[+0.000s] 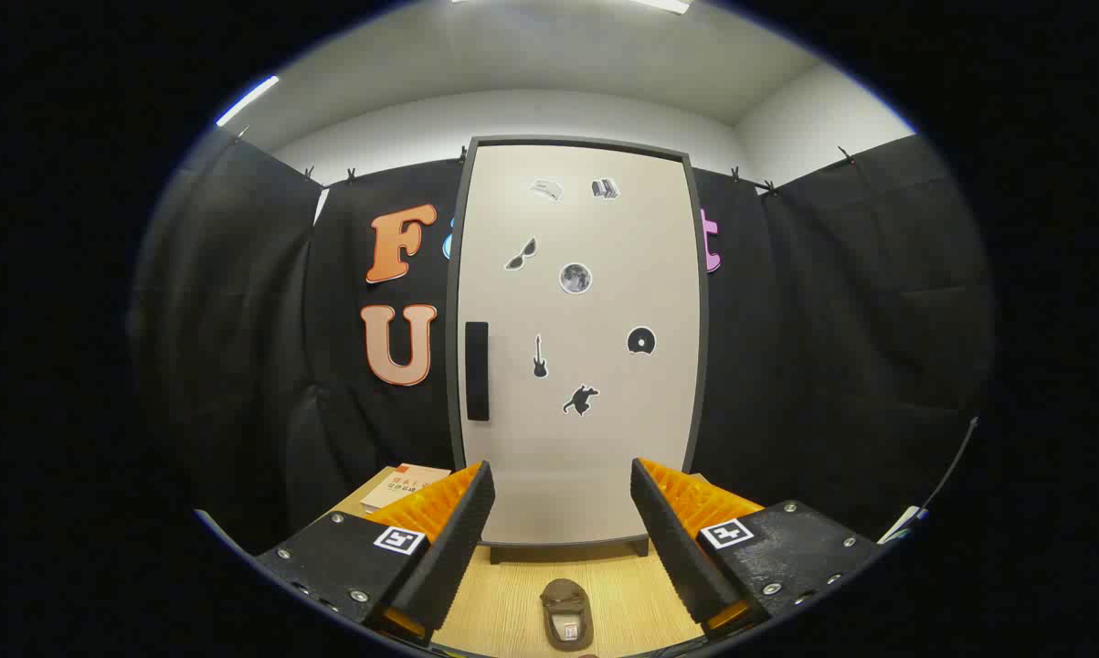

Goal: Open the shoe cabinet door, grab the shoes and put them into the shoe cabinet, then close the shoe cabinet door.

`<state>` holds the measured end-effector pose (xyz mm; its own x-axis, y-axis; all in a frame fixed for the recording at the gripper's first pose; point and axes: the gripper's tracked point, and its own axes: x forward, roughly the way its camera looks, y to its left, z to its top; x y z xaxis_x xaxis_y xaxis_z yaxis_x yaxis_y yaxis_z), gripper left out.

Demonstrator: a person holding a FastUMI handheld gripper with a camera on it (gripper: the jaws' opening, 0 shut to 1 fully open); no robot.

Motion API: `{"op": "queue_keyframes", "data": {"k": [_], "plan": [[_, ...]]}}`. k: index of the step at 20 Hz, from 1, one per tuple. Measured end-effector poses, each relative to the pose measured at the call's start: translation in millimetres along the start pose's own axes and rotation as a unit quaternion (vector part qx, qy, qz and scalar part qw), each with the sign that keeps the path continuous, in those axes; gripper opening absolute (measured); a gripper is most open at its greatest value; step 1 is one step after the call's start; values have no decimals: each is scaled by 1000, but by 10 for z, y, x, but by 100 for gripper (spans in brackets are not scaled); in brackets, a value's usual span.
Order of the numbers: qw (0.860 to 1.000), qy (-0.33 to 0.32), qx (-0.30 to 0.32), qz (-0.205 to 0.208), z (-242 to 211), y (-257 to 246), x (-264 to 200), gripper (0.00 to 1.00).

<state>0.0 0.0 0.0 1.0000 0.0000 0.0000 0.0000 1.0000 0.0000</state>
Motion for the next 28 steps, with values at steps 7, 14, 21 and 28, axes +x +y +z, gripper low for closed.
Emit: {"op": "queue_keyframes", "data": {"k": [7,14,21,28], "plan": [[1000,2,0,0,7,11,21,94],[1000,-2,-4,-1,37,17,16,94],[1000,1,-4,-1,34,30,8,94],[1000,11,-2,9,-28,119,73,94]]}}
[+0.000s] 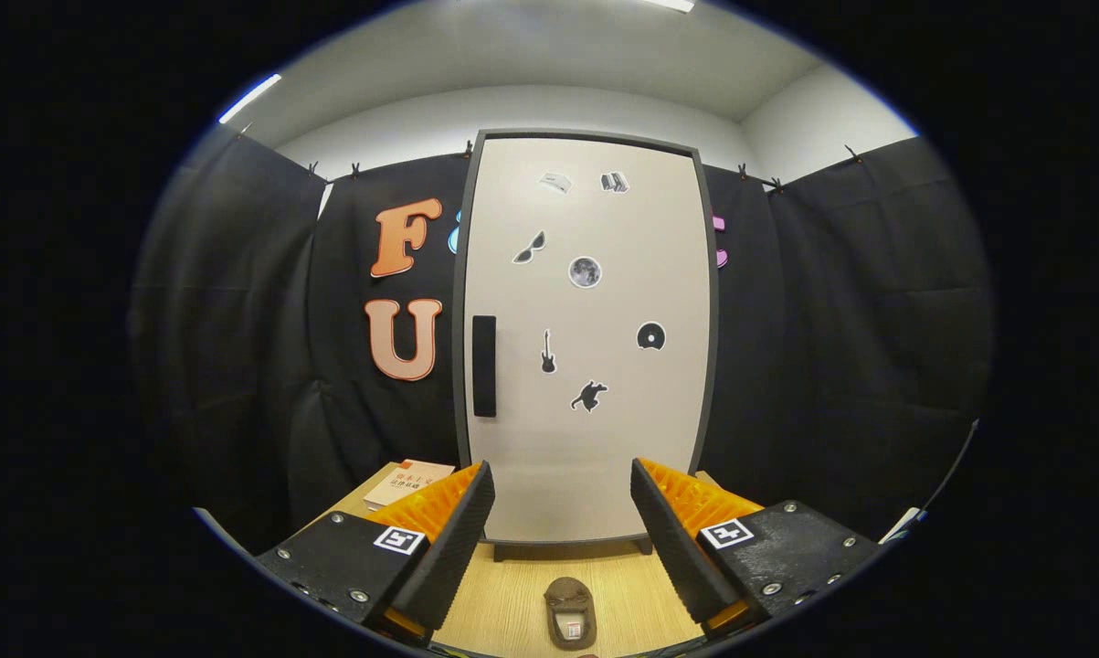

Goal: Open the shoe cabinet door, grab the shoes and put them into the shoe cabinet, then close the shoe cabinet door.

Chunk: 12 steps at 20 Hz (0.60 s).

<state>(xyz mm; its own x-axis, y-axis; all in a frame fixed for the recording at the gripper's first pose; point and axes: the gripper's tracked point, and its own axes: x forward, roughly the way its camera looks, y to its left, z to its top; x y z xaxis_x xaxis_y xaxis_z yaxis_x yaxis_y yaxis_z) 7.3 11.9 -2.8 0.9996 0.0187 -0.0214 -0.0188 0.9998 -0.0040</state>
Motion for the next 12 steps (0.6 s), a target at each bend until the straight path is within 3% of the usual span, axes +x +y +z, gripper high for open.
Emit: {"op": "queue_keyframes", "data": {"k": [12], "plan": [[999,1,-9,49,78,498,601,94]]}}
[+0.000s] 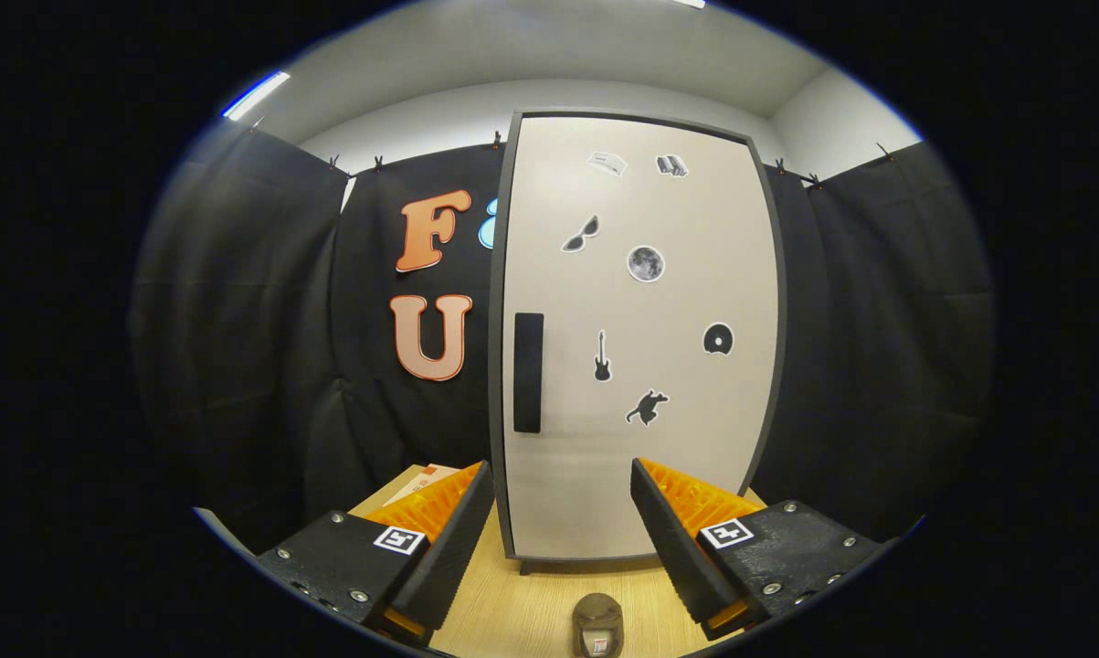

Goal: Open the shoe cabinet door, grab the shoes and put them into the shoe cabinet, then close the shoe cabinet door.

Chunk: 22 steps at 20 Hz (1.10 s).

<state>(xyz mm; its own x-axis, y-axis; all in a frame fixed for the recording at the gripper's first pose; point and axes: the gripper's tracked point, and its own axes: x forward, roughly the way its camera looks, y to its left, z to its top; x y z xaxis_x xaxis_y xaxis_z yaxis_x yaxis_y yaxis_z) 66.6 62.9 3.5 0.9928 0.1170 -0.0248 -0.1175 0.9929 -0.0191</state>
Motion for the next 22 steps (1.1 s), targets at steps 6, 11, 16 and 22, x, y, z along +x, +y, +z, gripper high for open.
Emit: {"op": "queue_keyframes", "data": {"k": [6,11,16,22], "plan": [[1000,-4,-13,26,99,181,496,94],[999,-8,-13,45,155,310,950,94],[998,-16,-11,55,220,382,1288,94],[998,-15,-11,61,205,391,1540,93]]}}
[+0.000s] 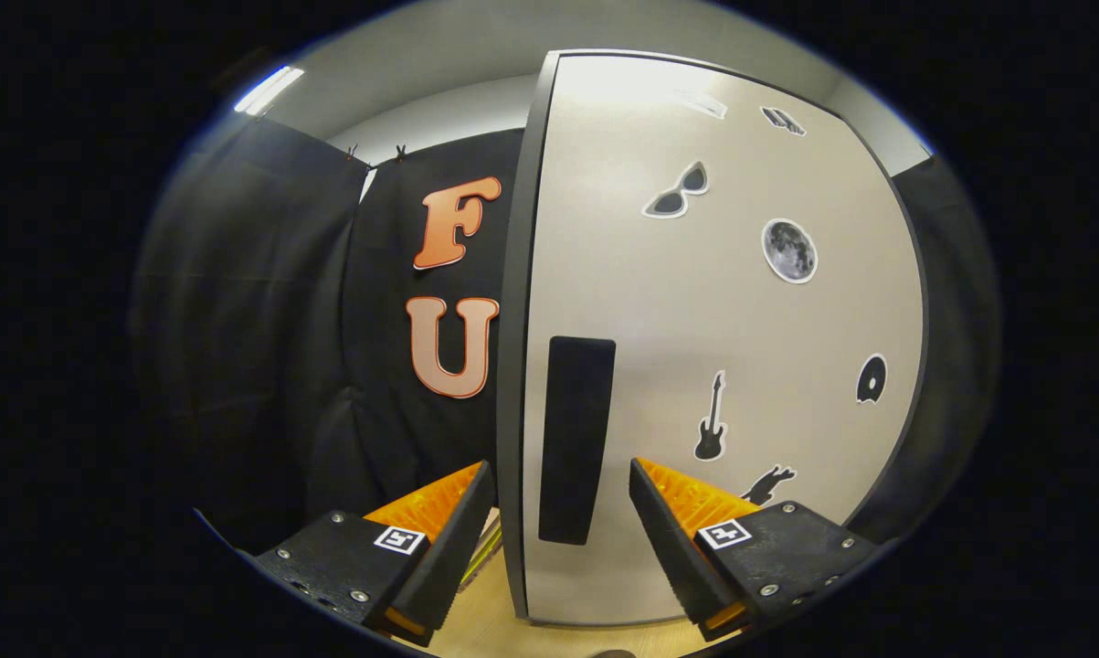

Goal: Open the shoe cabinet door, grab the shoes and put them into the shoe cabinet, then close the shoe cabinet door.

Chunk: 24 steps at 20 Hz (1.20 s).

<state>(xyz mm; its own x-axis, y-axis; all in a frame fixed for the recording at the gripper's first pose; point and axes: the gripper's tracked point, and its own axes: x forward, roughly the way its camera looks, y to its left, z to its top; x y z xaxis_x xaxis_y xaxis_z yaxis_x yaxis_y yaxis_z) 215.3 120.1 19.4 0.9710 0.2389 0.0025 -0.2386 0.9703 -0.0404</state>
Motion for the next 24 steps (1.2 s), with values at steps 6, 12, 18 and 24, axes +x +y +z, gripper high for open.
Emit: {"op": "queue_keyframes", "data": {"k": [6,12,18,24], "plan": [[1000,4,17,-1,-25,-22,158,74],[999,9,31,-12,-43,-56,172,34],[999,16,39,-27,-59,-78,80,29],[998,12,42,-39,-63,-108,-87,27]]}}
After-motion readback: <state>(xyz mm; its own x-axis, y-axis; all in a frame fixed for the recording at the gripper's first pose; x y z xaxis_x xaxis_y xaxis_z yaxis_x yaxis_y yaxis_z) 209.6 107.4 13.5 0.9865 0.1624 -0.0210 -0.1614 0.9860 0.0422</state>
